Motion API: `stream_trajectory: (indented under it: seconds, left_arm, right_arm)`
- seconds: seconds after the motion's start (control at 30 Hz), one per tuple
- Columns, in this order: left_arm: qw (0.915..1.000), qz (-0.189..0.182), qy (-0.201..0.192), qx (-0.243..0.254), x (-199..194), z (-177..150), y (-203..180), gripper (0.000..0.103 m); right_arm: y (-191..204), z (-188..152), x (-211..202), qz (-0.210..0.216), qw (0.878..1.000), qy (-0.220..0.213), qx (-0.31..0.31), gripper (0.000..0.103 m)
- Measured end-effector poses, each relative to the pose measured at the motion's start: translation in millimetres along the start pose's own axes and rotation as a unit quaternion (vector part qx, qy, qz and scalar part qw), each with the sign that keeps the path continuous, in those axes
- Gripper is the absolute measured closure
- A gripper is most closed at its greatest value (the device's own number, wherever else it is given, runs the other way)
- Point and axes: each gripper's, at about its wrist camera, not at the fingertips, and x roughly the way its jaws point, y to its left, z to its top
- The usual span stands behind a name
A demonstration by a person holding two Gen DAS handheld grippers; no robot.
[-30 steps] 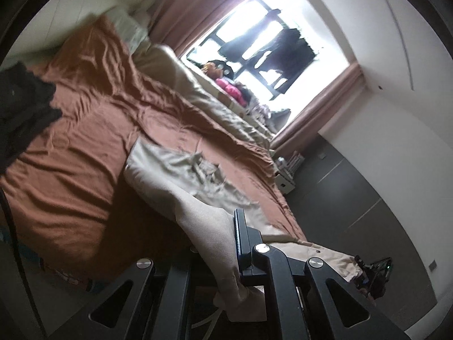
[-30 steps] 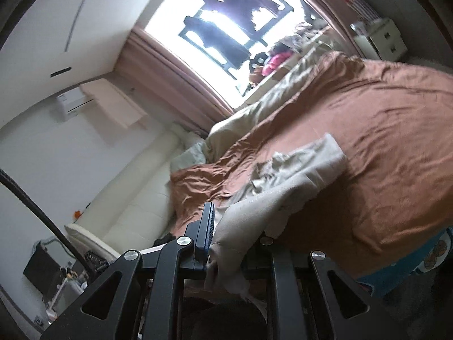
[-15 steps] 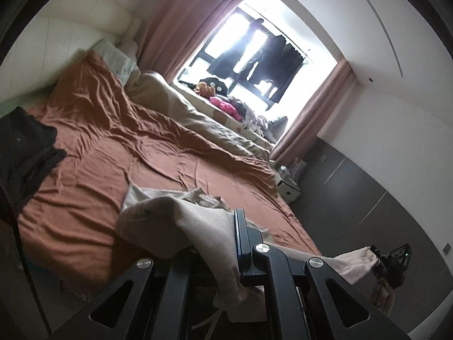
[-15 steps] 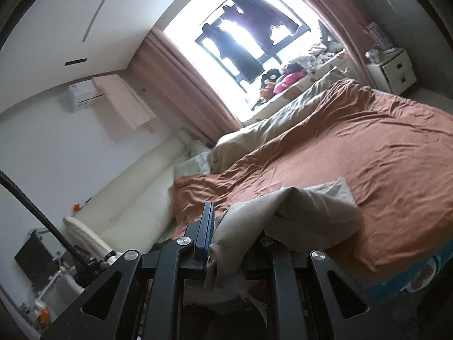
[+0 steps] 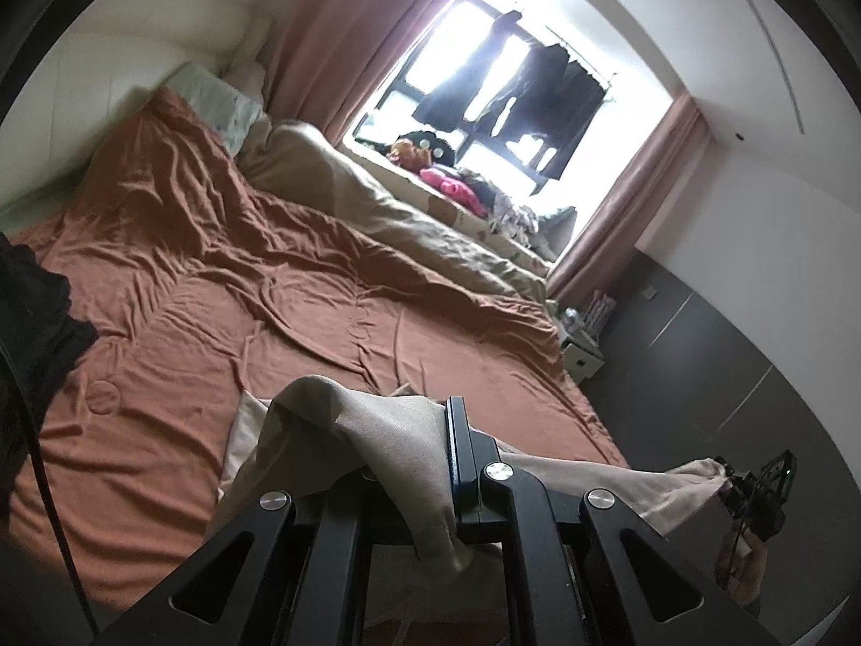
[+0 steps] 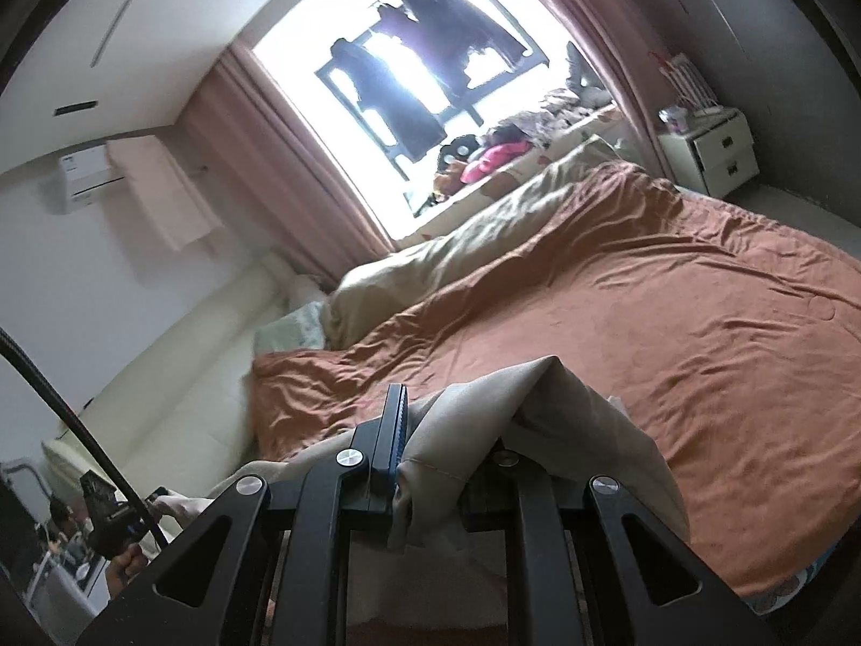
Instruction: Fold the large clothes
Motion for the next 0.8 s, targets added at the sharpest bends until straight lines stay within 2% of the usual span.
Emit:
stream_trajectory:
  seconds: [0.4, 0.6, 0.8]
  left_arm:
    - [0.9968, 0.037, 0.062, -0.033, 116, 14, 56, 0.096]
    - [0.9918, 0.059, 0.103, -0.048, 176, 5, 88, 0.096]
    - [0.9843, 0.085, 0.146, -0.051, 231, -9, 114, 0.095]
  right_arm:
    - [2, 36, 105, -0.041, 0.997, 0.059, 0.018, 0.091]
    - [-13, 39, 163, -0.072, 0.991, 0.099, 0.05, 0.089]
    - [-22, 37, 210, -0.118, 0.982, 0.139, 0.056, 0.088]
